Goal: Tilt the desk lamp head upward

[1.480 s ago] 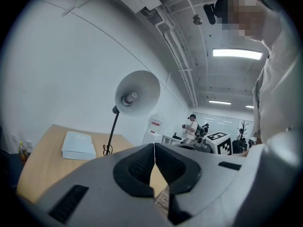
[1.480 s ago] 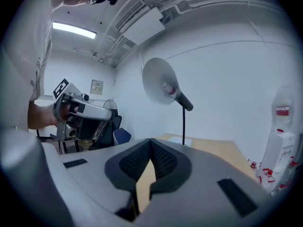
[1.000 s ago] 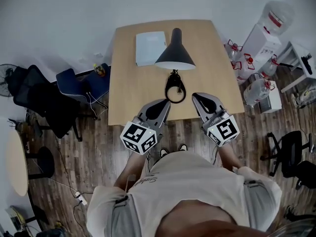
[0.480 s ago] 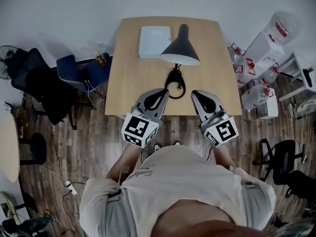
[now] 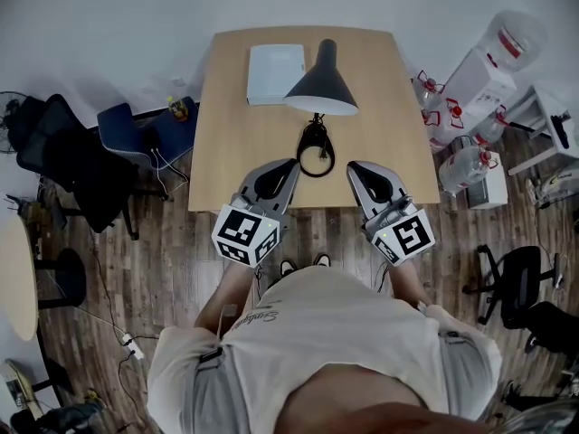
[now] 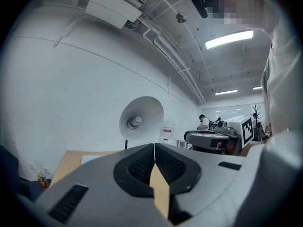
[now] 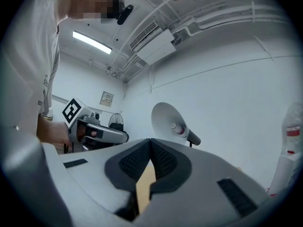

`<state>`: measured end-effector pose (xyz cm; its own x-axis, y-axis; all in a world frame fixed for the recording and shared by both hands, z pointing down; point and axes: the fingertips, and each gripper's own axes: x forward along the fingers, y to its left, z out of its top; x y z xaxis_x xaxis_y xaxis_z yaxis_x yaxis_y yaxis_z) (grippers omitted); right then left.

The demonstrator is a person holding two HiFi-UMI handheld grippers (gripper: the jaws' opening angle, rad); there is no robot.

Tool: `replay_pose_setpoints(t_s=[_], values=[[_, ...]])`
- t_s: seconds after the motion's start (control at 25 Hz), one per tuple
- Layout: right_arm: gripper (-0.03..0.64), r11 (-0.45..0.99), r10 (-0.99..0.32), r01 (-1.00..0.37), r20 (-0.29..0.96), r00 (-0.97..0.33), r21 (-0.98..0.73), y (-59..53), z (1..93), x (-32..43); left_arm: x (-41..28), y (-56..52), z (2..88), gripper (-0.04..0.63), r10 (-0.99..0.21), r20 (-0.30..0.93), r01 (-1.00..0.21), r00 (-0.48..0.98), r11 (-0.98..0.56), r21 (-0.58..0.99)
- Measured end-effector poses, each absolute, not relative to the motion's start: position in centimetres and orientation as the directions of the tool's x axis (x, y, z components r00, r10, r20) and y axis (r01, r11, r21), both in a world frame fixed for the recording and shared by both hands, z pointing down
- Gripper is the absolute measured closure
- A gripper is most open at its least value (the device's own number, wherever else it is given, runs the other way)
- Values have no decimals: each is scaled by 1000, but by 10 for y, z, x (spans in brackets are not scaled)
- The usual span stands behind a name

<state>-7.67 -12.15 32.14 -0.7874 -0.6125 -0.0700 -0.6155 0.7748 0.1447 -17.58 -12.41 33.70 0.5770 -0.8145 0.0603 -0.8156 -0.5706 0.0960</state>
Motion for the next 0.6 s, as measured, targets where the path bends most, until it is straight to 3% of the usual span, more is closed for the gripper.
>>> replay_pose_setpoints(t_s=[0.6], values=[[621, 764, -623, -624, -63, -780, 161, -118, 324, -67, -176, -117, 336, 578, -836, 32, -833, 549, -542, 112]])
